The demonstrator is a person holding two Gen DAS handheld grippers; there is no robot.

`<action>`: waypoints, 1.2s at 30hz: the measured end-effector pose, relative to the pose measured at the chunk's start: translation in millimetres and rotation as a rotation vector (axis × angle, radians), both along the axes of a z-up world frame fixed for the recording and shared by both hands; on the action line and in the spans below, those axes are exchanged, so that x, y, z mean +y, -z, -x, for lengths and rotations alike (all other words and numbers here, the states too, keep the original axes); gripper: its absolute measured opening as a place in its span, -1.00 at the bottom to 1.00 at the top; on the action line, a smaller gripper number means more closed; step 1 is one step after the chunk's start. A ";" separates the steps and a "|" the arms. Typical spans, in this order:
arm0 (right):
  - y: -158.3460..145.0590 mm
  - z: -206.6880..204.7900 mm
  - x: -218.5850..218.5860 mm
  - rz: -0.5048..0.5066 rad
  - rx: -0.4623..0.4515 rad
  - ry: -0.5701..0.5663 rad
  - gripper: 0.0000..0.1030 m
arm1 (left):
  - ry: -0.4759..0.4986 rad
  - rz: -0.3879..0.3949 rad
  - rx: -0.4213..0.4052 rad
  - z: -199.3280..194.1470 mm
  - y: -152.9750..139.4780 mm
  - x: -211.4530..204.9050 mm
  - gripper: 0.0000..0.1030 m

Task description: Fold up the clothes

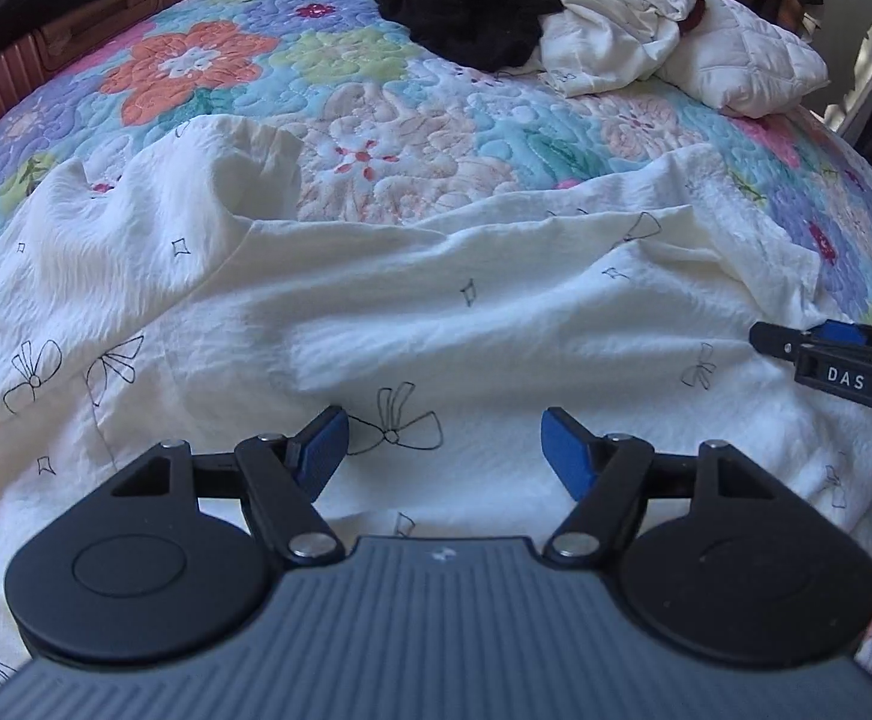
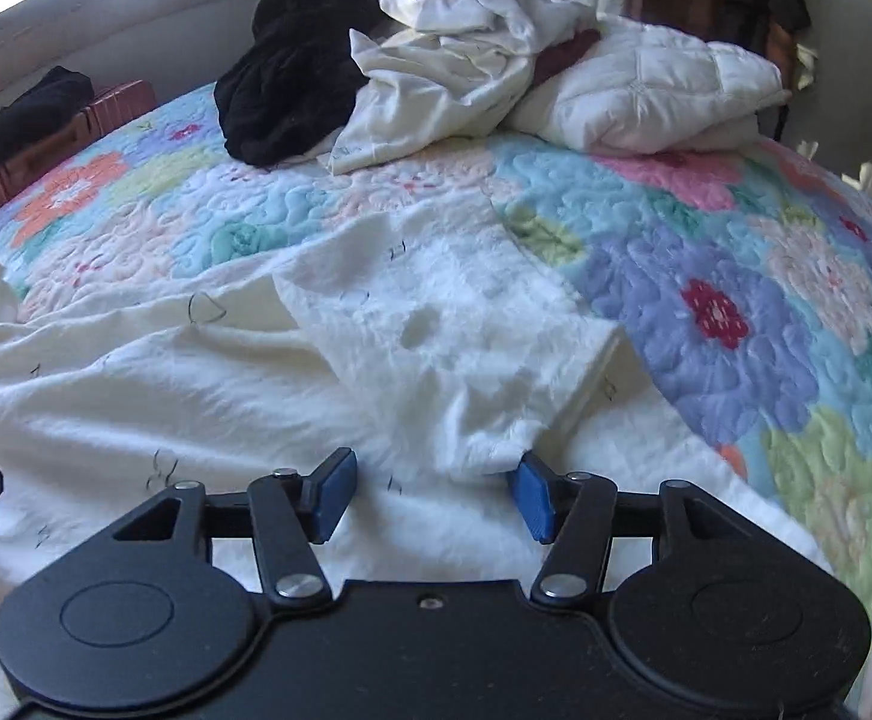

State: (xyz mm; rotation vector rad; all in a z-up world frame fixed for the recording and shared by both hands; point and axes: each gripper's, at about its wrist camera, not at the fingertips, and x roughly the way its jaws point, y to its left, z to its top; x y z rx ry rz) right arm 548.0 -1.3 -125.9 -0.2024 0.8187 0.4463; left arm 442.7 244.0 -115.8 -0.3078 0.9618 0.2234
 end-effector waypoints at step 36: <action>-27.9 65.9 -19.4 -0.390 0.167 0.058 0.09 | -0.399 -0.261 0.006 30.2 9.3 118.4 0.37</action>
